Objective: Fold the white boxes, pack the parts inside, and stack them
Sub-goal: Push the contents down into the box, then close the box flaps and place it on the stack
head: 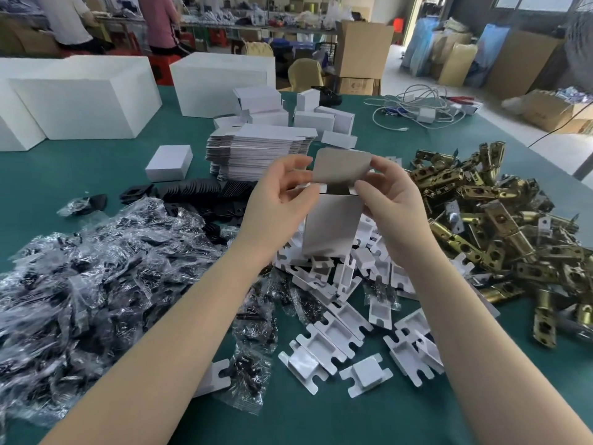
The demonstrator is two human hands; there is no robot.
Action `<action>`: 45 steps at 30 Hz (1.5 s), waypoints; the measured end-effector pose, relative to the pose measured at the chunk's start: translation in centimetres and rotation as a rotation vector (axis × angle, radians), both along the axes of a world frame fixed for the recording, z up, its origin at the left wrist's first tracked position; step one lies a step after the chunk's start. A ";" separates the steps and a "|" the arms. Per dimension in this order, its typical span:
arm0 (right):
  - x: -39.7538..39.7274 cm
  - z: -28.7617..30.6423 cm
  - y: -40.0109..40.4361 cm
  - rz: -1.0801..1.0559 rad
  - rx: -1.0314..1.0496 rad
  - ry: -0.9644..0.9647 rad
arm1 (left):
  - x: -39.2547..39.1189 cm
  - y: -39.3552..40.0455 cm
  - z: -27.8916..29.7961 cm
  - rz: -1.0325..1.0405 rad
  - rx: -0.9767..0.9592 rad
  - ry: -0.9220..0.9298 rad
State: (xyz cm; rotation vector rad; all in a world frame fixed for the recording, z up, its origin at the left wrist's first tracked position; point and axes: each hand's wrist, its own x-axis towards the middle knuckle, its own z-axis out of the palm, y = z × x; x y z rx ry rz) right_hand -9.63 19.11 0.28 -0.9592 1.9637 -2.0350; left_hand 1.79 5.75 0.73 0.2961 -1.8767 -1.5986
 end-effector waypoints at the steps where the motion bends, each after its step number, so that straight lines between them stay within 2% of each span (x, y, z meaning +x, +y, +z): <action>1: 0.1 0.1 0.0 0.004 -0.005 0.008 | 0.1 -0.2 0.1 -0.008 -0.027 -0.016; 9: 0.2 0.4 0.7 0.060 -0.032 0.145 | 0.8 -1.1 0.6 -0.060 -0.238 -0.062; 18: 0.0 0.3 1.5 0.115 0.044 0.216 | 1.1 -2.5 0.3 -0.124 -0.616 -0.100; 26: -0.7 0.7 2.0 0.087 0.180 0.365 | 1.1 -2.1 0.3 -0.123 -0.511 -0.097; 35: -0.3 1.1 1.9 0.085 0.189 0.483 | 1.2 -1.8 0.4 -0.078 -0.491 -0.104; 45: 0.3 1.3 1.2 -0.023 0.155 0.506 | 1.2 -1.6 0.7 -0.050 -0.344 -0.051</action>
